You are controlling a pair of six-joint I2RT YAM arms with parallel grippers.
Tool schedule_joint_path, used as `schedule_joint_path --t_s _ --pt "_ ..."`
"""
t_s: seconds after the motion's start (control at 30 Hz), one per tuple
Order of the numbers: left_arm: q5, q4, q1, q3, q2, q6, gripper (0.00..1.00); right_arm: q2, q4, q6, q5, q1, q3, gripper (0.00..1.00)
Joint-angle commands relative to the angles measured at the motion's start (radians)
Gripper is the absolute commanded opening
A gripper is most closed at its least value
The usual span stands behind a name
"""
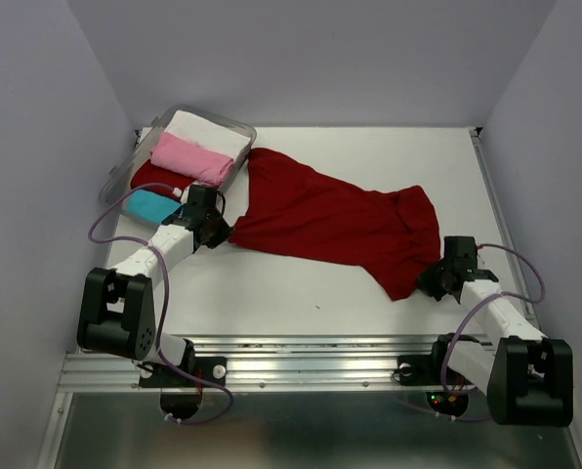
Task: Roll the t-shirts
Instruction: Flatten out the T-shirt at the center of the board.
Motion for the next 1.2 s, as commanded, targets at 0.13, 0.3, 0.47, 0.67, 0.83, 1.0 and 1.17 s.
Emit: schedule_joint_path --t_s 0.13,0.3,0.47,0.67,0.83,1.0,1.17 --pt "0.002 -0.008 0.006 0.103 -0.058 0.05 0.0 -0.07 -0.017 -0.087 -0.01 -0.002 0.237 0.01" --pt "0.011 -0.006 0.006 0.187 -0.15 0.085 0.0 -0.075 -0.132 -0.174 0.053 -0.002 0.499 0.01" --pt "0.002 -0.044 0.006 0.346 -0.201 0.134 0.0 -0.069 -0.192 -0.231 0.093 -0.002 0.728 0.01" --pt "0.003 -0.064 0.008 0.535 -0.261 0.17 0.0 -0.049 -0.225 -0.292 0.113 -0.002 0.985 0.01" --pt "0.017 -0.078 0.009 0.679 -0.278 0.187 0.0 -0.022 -0.251 -0.332 0.113 -0.002 1.178 0.01" --pt "0.014 -0.116 0.011 0.867 -0.289 0.216 0.0 0.023 -0.297 -0.388 0.097 -0.002 1.437 0.01" --pt "0.016 -0.142 0.011 0.996 -0.321 0.245 0.0 0.041 -0.329 -0.426 0.116 -0.002 1.641 0.01"
